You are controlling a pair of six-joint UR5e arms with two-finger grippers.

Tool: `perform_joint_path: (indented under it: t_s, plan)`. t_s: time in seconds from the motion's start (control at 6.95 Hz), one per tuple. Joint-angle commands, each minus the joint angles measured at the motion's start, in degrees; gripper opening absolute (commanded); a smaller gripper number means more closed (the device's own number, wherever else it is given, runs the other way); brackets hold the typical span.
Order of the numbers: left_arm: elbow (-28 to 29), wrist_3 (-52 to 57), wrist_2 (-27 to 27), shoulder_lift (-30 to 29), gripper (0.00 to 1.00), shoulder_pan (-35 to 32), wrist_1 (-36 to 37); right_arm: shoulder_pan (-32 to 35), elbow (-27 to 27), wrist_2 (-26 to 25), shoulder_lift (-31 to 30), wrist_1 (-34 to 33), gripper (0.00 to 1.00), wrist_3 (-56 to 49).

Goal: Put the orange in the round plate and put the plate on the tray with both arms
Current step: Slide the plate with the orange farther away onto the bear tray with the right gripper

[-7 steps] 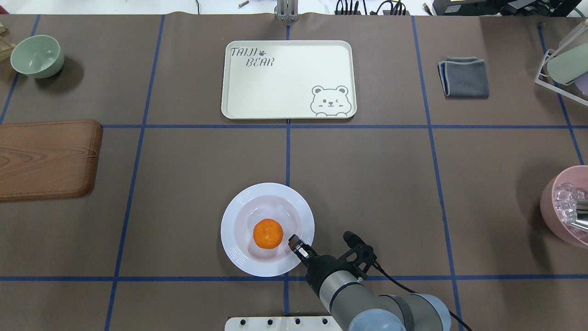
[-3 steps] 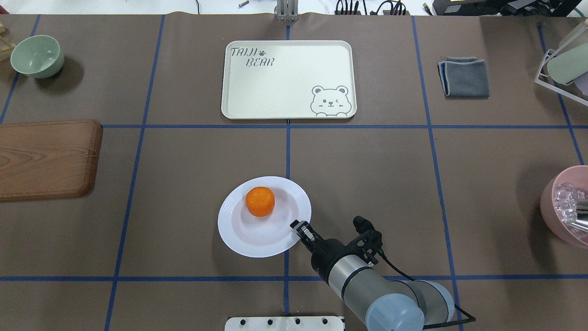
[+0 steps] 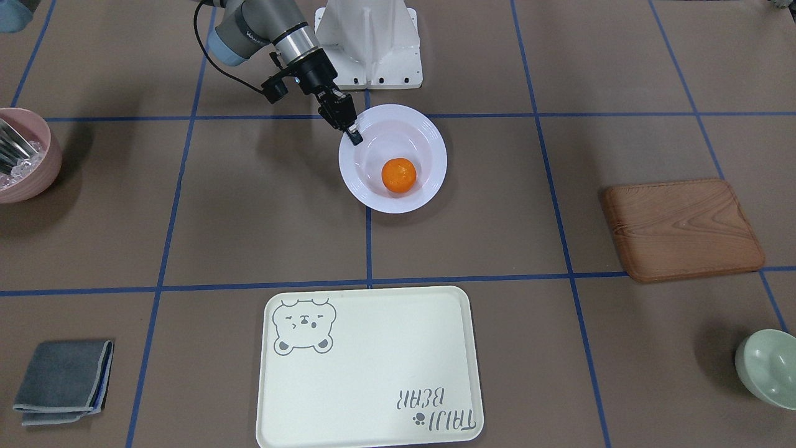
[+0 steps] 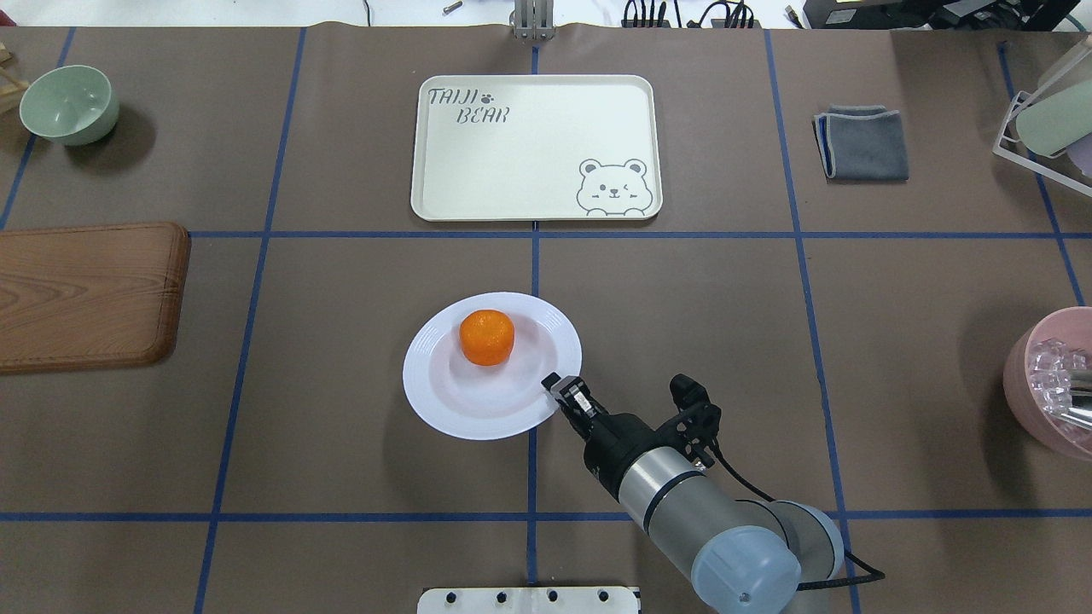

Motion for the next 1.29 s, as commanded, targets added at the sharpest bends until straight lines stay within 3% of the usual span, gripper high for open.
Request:
perform_joint_path:
  t_s: [0.0,0.14,0.43,0.72,1.15]
  plan:
    - [-1.31,-3.51,0.06,0.59,0.98,0.04,0.02,3.18,0.0,-2.16,1.63,0.26,0.0,-0.34]
    - [-3.32,-7.28,-0.03,2.34,0.98,0.13,-0.33,6.42,-0.08,-1.89,3.04,0.08,0.0,-0.08]
    - [-9.99,-15.12,0.06,6.03,0.98,0.31,-0.59,13.8,-1.31,3.79,4.98,-0.35,0.0,0.27]
    - [-10.37,-15.14,-0.03,6.13,0.98,0.31,-0.59,20.14,-17.48,5.31,15.03,-0.44,0.0,0.45]
    - [-10.54,-15.14,-0.03,6.13,0.98,0.39,-0.68,24.9,-32.73,7.58,27.52,-6.14,0.0,6.59]
